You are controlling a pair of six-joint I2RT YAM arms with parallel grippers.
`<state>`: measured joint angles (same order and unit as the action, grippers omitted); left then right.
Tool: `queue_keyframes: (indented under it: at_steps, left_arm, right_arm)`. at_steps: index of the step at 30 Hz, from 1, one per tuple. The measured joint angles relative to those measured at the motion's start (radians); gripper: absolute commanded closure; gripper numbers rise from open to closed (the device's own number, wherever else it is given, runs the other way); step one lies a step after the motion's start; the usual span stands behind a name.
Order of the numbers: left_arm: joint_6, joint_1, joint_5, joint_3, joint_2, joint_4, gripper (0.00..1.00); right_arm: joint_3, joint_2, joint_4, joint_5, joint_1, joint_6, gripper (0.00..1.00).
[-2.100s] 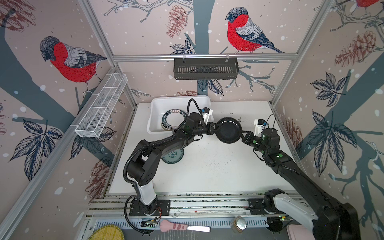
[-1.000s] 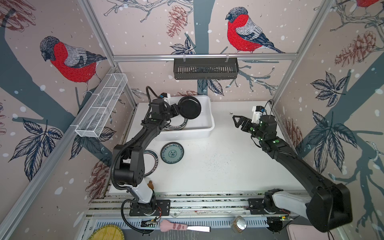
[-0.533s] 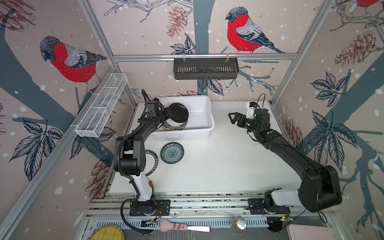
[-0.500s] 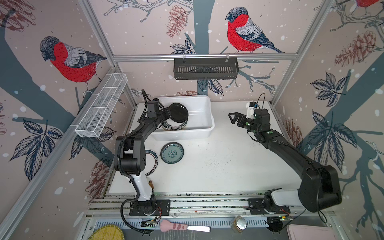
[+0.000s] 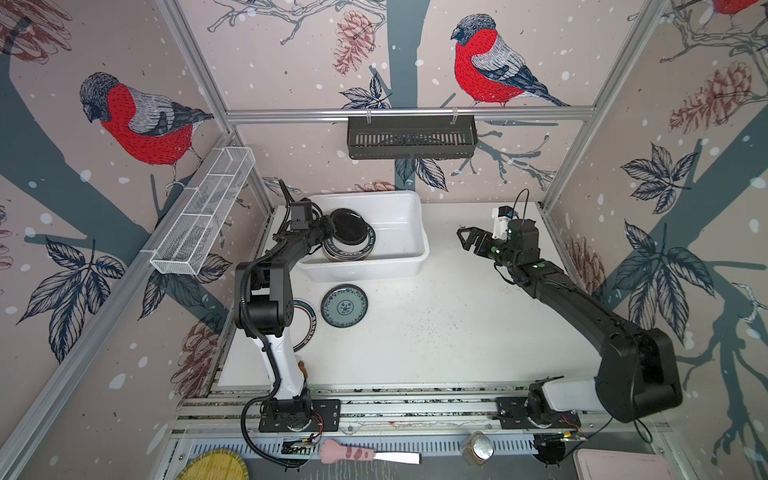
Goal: Place the plates into the plastic bin on the countertop
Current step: 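Lower the black plate into the bin onto the stack with the left gripper, then release the black plate while the right gripper reaches toward the blue-patterned plate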
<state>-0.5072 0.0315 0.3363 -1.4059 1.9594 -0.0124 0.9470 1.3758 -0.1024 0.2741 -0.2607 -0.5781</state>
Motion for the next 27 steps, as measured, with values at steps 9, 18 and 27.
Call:
queue_keyframes:
  at_steps: [9,18,27]
  left_arm:
    - [0.011,0.002,-0.010,0.006,0.000,-0.003,0.03]
    - [-0.002,-0.003,-0.009,0.037,-0.074,0.035,0.03]
    - [-0.003,-0.023,0.005,0.074,-0.203,0.076,0.03]
  right_arm:
    - [-0.006,0.006,0.001,0.007,0.000,-0.003,0.01]
    - [-0.009,0.006,0.003,0.025,-0.014,-0.006,0.01]
    - [-0.020,0.006,-0.002,0.039,-0.093,-0.002,0.01]
